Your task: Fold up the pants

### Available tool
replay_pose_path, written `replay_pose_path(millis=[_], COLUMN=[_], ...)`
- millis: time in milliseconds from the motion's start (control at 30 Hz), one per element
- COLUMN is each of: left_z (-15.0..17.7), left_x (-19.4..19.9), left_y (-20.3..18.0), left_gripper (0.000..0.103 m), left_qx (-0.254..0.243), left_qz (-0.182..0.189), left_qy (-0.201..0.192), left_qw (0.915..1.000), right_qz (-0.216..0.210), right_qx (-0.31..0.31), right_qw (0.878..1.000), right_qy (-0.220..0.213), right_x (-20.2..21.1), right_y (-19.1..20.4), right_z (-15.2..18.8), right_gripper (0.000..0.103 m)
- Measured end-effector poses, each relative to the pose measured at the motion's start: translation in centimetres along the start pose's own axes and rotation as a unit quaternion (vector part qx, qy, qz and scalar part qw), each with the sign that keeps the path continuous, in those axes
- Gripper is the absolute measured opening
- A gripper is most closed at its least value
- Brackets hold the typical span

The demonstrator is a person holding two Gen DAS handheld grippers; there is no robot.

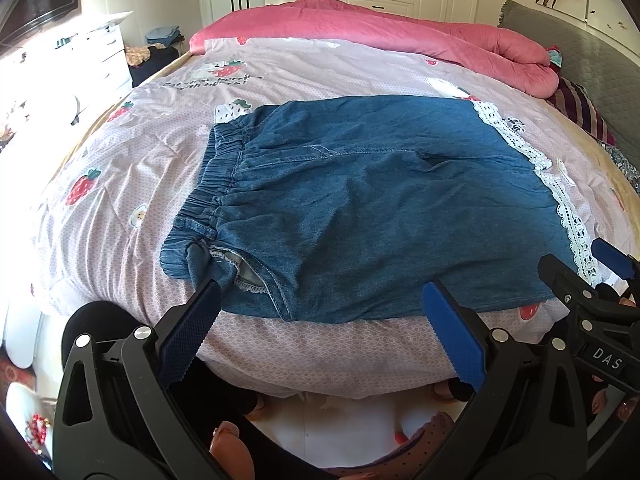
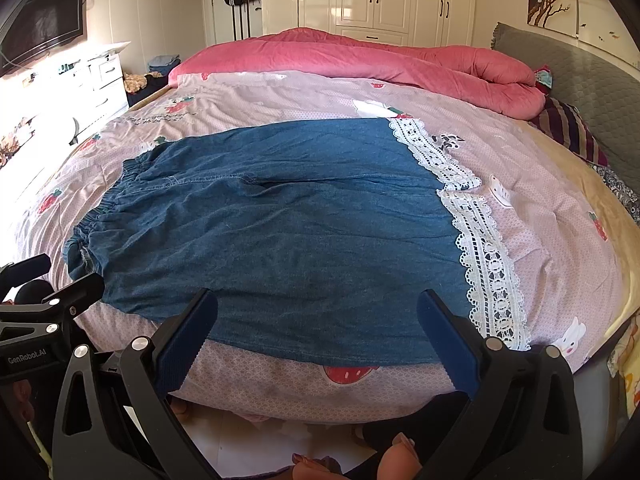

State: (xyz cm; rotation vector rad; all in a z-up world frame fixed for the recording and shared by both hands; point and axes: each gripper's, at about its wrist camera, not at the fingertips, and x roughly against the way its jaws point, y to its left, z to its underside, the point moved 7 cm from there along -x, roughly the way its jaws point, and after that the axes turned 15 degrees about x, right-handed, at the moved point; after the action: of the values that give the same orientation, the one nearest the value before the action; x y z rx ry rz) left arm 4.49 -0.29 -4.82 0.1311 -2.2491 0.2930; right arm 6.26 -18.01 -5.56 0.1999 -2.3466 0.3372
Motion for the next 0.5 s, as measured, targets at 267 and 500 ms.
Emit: replay_pose_path(millis=[267, 500], left_z=[-0.01, -0.08], left_x=[0.01, 0.12], left_y=[-0.01, 0.19], left_gripper=[0.095, 0.095], left_qx=[-0.001, -0.001], left_qz=[0.000, -0.003], left_qy=[0.000, -0.002], left_qw=[1.0000, 1.0000], right_qz=[0.000, -0.003], right_qx=[0.000, -0.002], right_qw=[1.000, 1.000], right_qy=[0.000, 0.000], right_x=[-0.04, -0.03], right_y=[-0.01, -0.05], right_z=[0.01, 0.15], right_gripper=[0.099, 0.099])
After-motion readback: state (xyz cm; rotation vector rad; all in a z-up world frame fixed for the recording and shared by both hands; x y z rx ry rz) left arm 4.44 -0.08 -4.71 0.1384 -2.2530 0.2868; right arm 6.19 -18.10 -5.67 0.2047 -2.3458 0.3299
